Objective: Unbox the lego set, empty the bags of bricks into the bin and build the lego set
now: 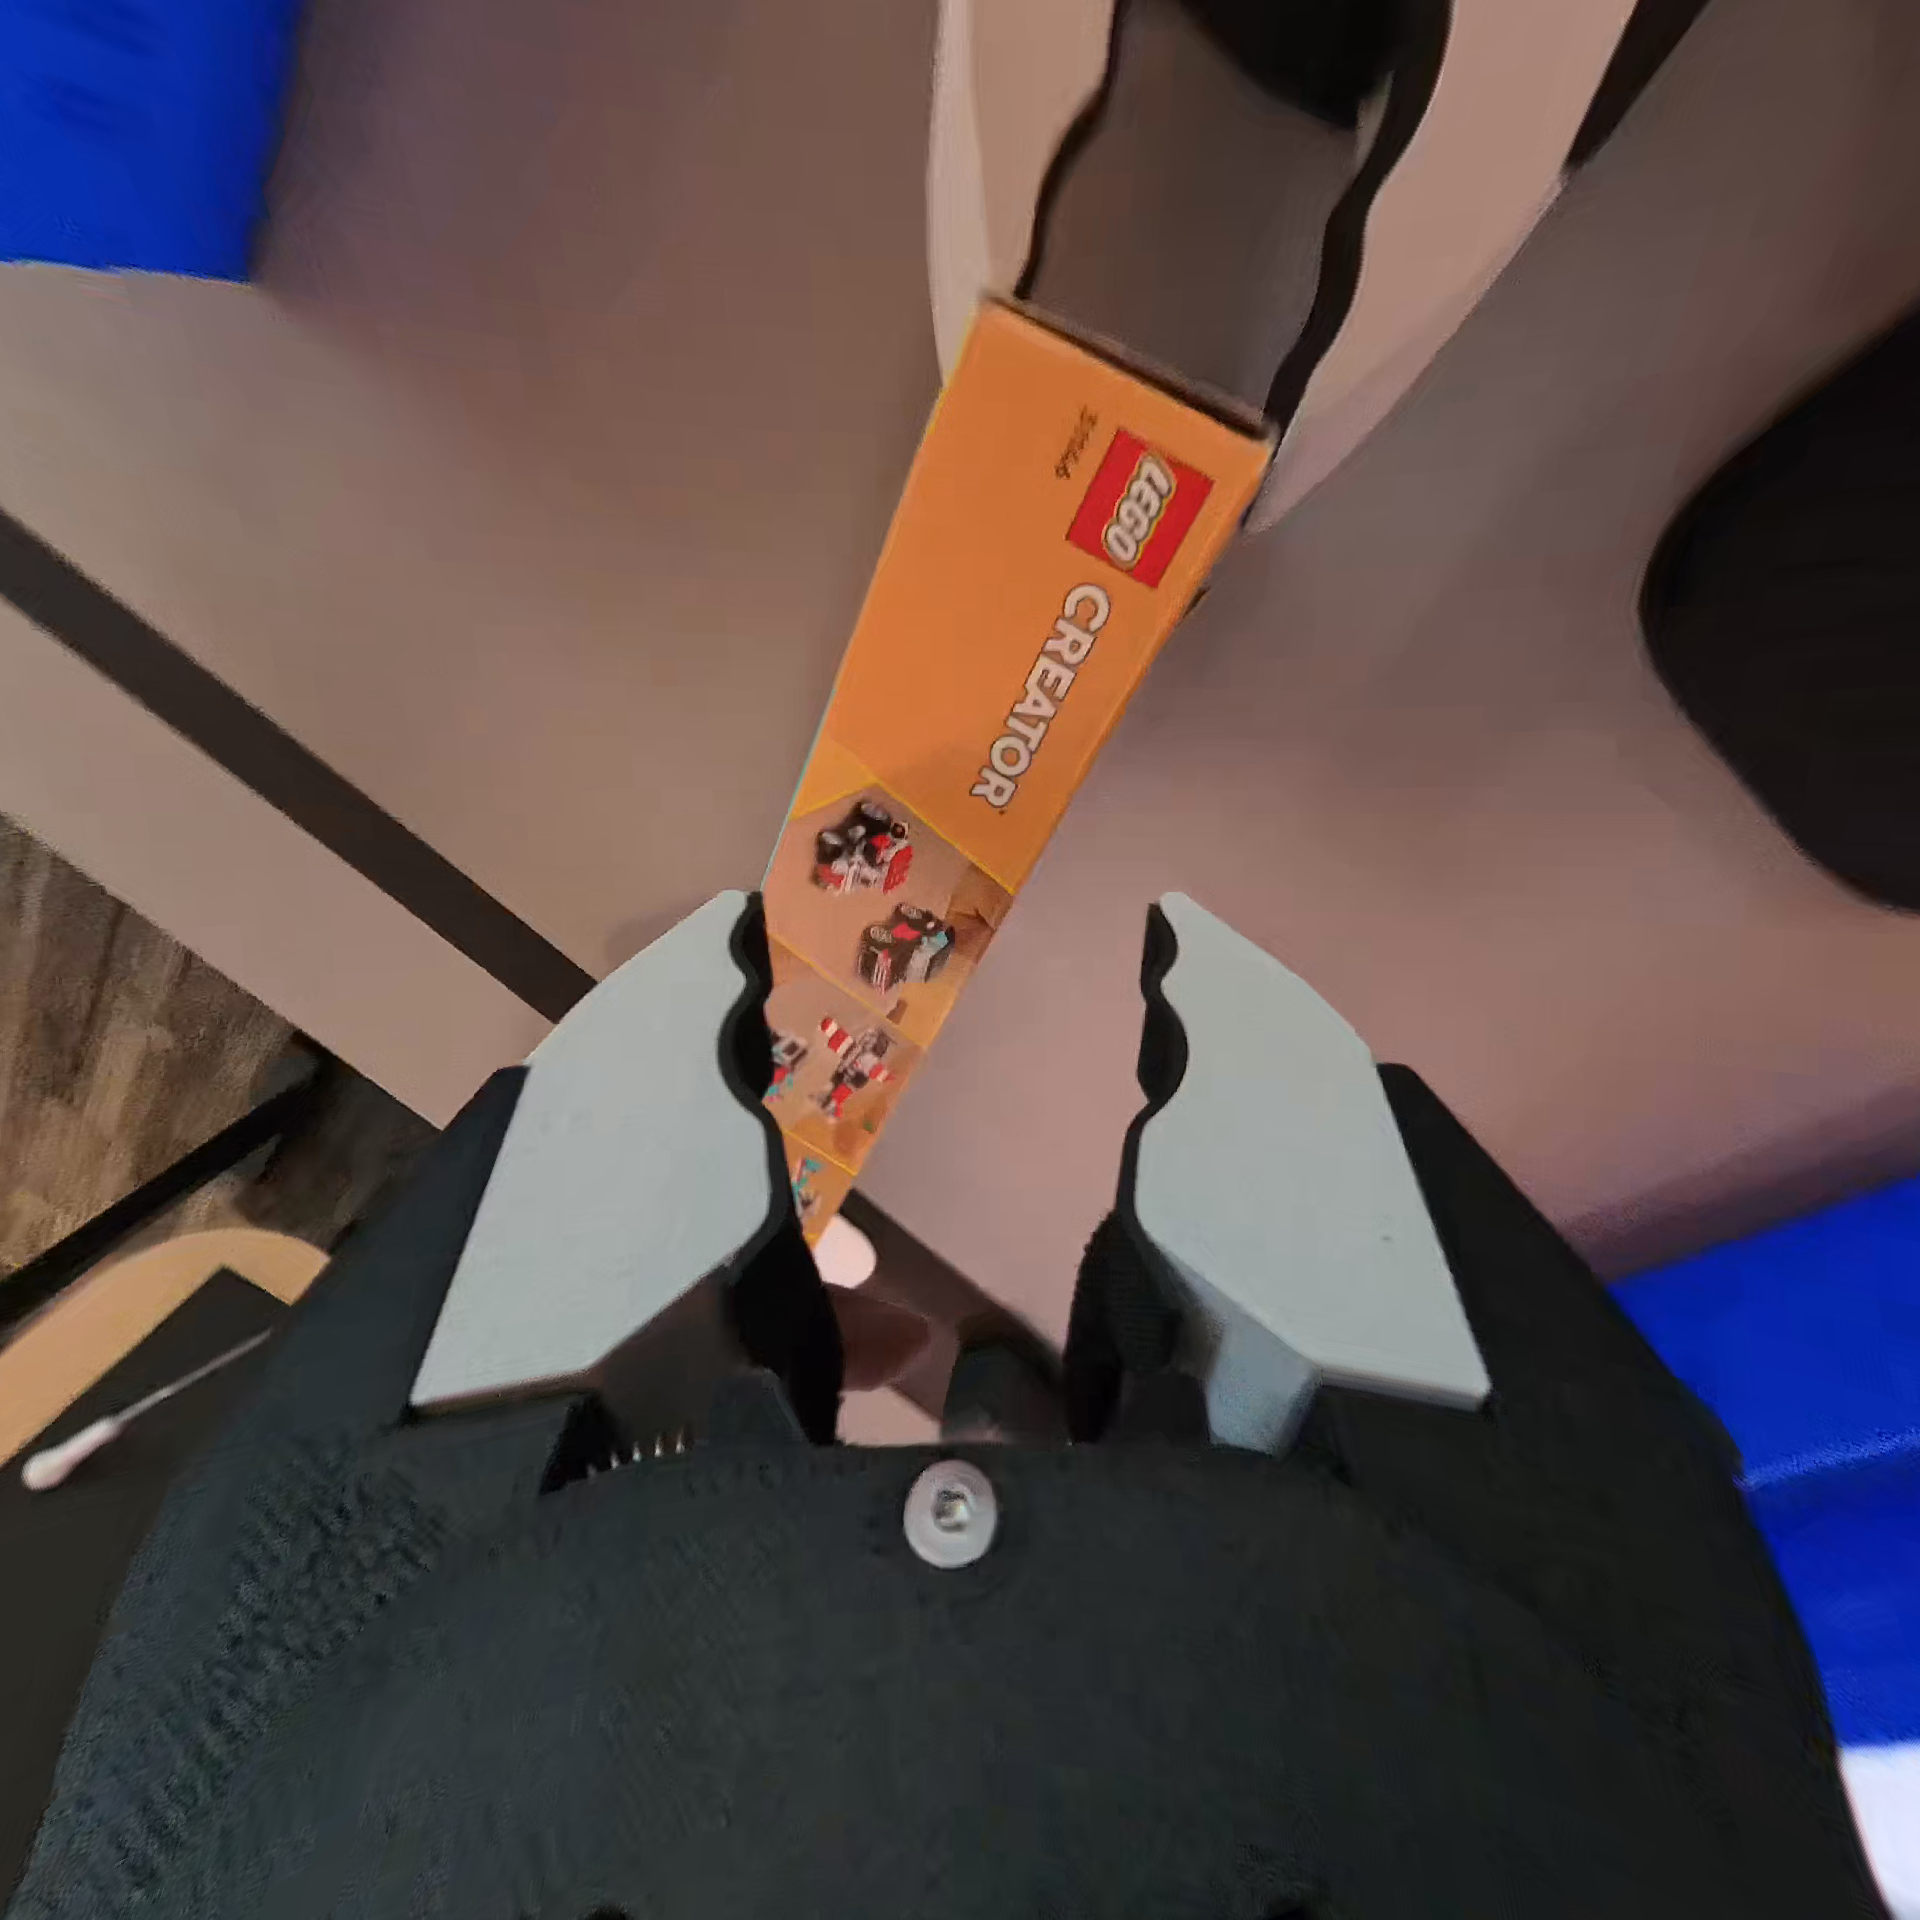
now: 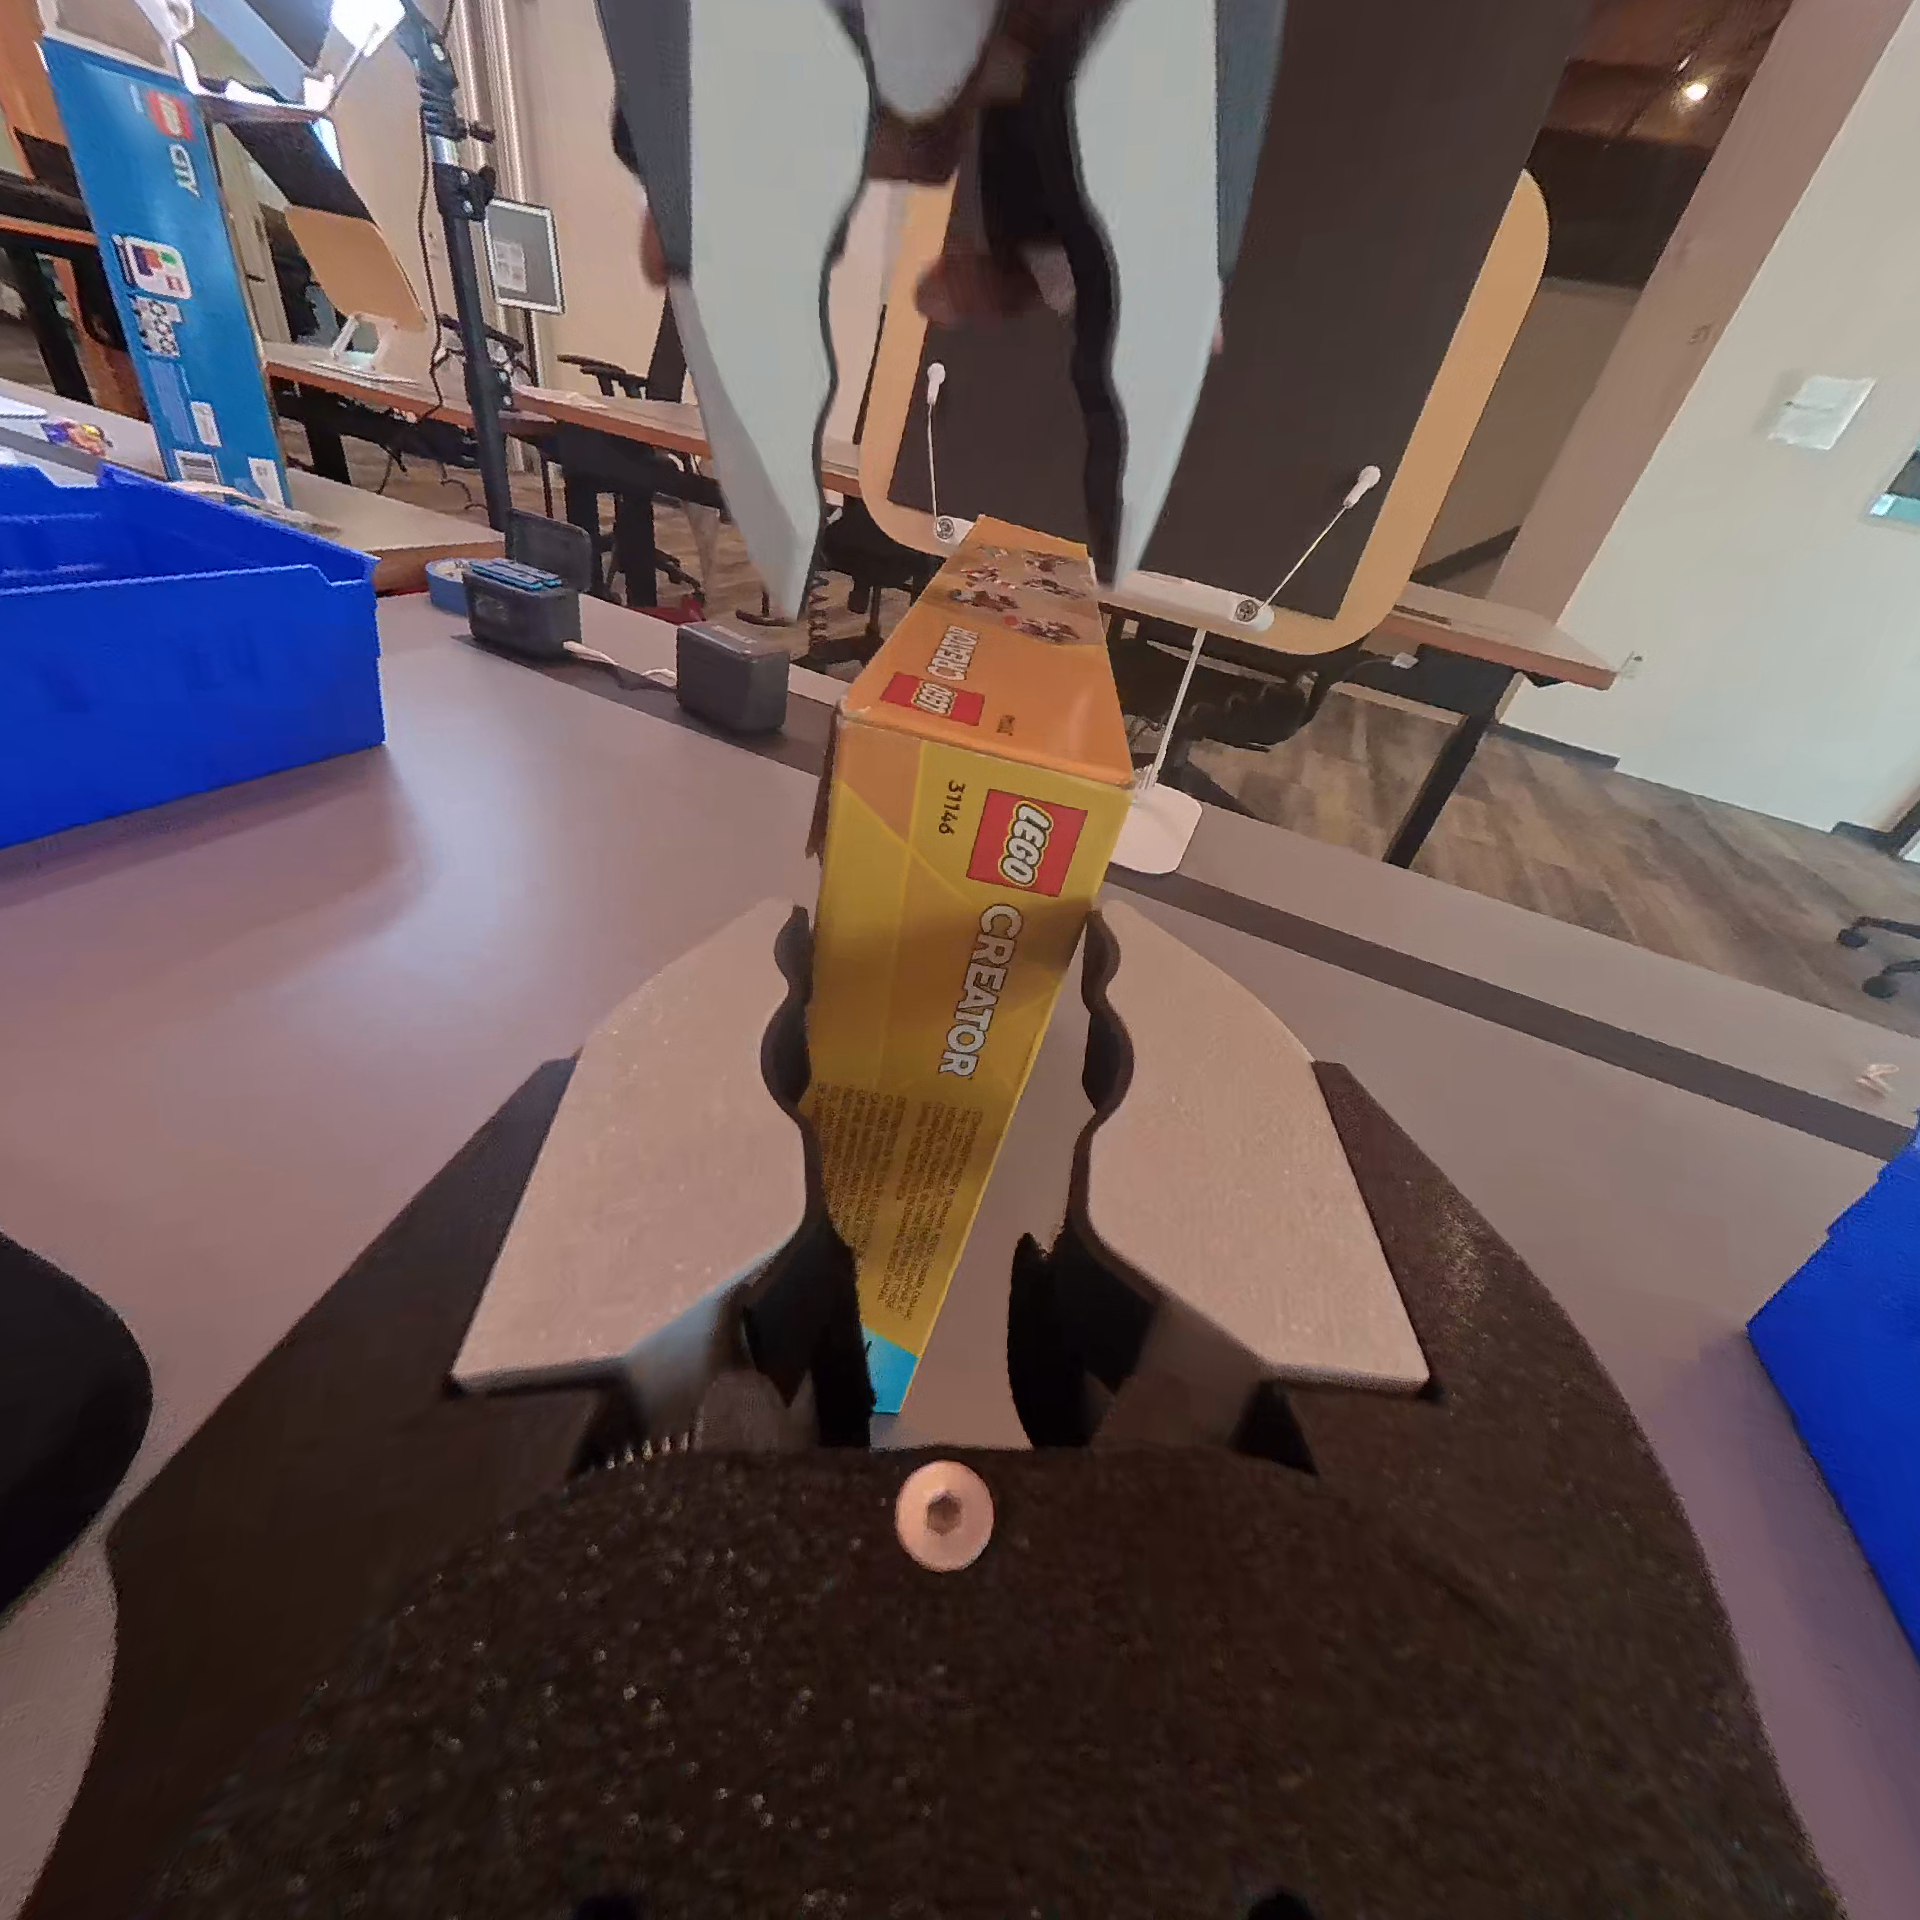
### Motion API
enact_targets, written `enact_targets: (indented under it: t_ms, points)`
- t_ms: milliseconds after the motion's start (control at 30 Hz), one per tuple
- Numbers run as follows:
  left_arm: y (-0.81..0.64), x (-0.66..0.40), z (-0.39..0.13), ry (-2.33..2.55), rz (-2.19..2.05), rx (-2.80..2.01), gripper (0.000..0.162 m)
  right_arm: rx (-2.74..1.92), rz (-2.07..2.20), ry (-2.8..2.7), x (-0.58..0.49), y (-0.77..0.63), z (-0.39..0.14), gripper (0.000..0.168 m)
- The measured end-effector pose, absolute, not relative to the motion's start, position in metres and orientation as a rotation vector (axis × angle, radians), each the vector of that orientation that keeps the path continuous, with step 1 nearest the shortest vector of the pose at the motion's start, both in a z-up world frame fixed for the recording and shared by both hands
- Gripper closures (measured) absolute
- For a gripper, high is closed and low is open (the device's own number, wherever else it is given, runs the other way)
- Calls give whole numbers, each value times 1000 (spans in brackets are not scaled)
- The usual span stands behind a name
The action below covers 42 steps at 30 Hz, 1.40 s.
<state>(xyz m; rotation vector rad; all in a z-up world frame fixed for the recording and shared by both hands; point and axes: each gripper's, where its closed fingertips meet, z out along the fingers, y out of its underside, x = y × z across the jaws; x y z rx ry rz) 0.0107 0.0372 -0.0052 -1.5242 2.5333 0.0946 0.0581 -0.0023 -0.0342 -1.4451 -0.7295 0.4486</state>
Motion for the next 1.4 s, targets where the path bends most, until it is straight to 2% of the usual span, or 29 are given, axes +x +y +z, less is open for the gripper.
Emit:
enact_targets:
  t_ms: [33,100,200,300,533,667,833,1167,1400]
  points:
    - [40,10,-14,2588,148,-1502,88,-1449,446,-725,58,-2,-34,118]
    - [42,14,-26,2648,188,-1428,84,-1456,439,-711,58,-2,-35,115]
    - [46,20,-36,2653,212,-1365,93,-1452,373,-695,56,0,-35,111]
    - [48,20,-38,2660,239,-1331,100,-1447,338,-672,55,2,-33,115]
    - [51,20,-40,2654,290,-1256,103,-1463,331,-711,59,-3,-34,117]
    - [51,21,-40,2642,275,-1239,104,-1446,356,-729,66,-11,-34,124]
    - [53,23,-41,2641,284,-1222,104,-1400,448,-840,78,-24,-36,143]
    - [53,23,-42,2631,304,-1207,104,-1401,643,-1045,104,-28,-41,153]
    - [56,26,-43,2646,308,-1201,104,-1393,717,-1088,109,-26,-42,155]
